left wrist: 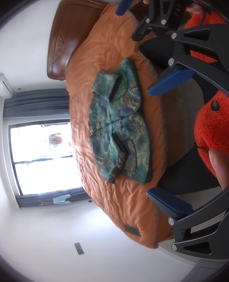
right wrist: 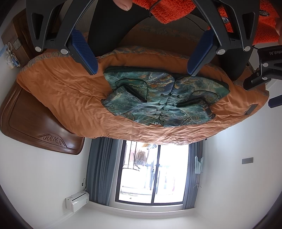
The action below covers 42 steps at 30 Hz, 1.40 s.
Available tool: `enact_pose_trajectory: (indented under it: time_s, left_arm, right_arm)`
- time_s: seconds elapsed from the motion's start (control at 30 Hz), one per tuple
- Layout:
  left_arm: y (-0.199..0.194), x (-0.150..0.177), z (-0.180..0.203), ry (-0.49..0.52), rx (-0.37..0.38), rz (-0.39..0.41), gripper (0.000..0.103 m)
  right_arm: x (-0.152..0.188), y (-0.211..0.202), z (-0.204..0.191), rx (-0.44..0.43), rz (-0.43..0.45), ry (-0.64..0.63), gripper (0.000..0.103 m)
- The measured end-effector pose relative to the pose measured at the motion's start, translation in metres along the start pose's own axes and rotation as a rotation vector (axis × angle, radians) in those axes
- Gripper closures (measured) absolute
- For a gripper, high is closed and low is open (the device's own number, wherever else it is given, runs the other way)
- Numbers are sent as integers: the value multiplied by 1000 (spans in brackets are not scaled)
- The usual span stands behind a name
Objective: Fold large clothes
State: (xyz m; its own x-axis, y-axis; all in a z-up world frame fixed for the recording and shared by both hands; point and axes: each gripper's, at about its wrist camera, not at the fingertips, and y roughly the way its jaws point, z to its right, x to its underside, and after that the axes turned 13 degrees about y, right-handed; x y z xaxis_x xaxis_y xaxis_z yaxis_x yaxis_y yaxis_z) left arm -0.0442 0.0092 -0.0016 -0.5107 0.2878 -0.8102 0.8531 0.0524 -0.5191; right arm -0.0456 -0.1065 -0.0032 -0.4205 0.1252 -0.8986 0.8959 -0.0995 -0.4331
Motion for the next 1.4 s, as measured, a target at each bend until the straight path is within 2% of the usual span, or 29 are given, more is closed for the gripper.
enact_pose_trajectory:
  time_s: [1.4]
  left_arm:
    - [0,0,0,1,-1,-1,0]
  right_arm:
    - [2,2,1,-1,-9,4,0]
